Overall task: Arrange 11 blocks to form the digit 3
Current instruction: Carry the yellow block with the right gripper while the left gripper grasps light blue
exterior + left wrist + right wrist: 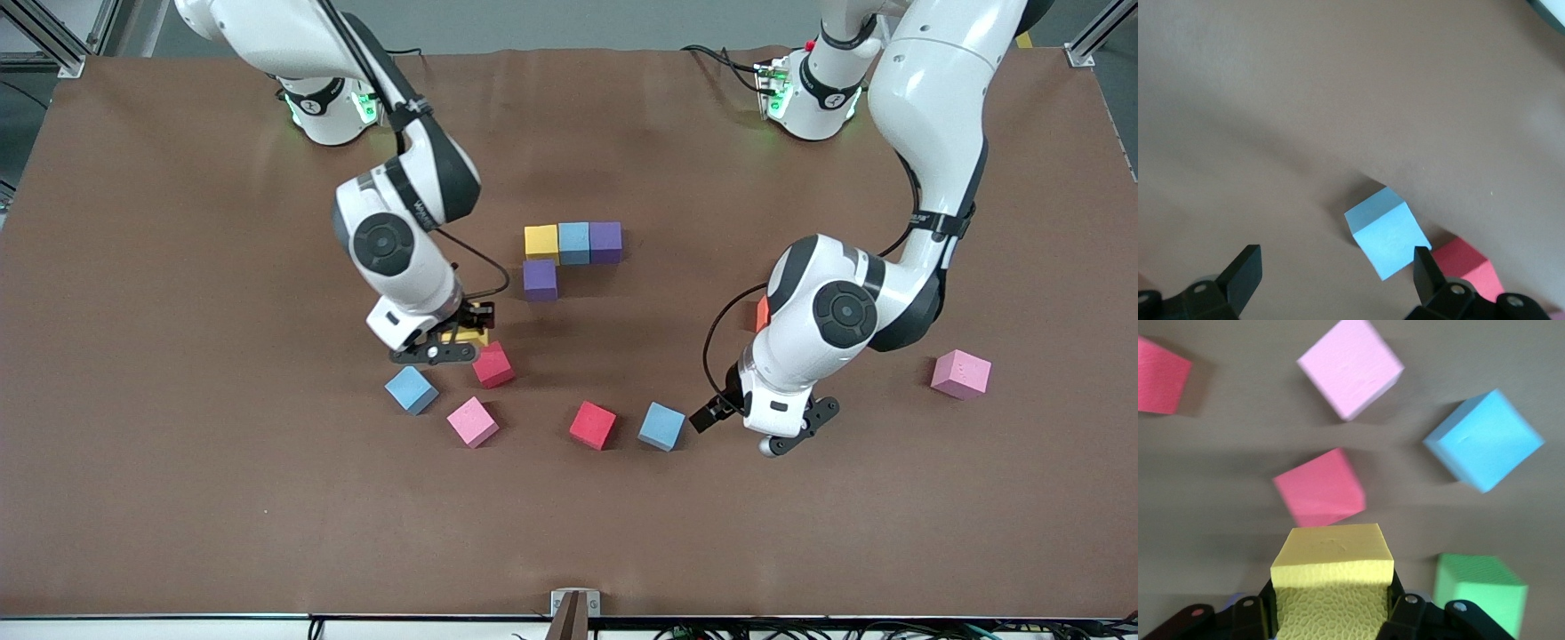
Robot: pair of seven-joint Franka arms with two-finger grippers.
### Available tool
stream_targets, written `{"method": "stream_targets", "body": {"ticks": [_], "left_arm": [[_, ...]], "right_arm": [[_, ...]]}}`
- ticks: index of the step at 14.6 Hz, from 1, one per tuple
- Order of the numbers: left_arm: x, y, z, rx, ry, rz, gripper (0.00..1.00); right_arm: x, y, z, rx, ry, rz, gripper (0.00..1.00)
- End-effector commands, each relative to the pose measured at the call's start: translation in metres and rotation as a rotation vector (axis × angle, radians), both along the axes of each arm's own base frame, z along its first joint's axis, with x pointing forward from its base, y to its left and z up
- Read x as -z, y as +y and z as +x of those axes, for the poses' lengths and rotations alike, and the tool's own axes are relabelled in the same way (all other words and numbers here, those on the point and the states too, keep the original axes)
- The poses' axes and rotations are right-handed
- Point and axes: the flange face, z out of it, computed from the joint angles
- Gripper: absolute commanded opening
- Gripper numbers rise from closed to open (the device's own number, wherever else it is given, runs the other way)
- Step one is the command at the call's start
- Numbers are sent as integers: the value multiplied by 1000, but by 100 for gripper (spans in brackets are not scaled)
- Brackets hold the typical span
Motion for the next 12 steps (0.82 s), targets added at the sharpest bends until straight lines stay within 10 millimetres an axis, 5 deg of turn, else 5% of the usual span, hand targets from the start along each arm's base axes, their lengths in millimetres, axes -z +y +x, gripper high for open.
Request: {"method": "stream_targets", "body": {"ticks": [1, 5, 12], "left_arm": [[12, -13, 3, -129, 2, -13, 100], [28, -24, -3, -275, 51, -28, 100], [49, -48, -5, -487, 107, -51, 100]], "right_arm": [[14, 25, -10, 56, -13, 8, 0], [59, 65, -31, 83, -28, 0, 0], [77, 93, -41, 81, -26, -20, 0]]}}
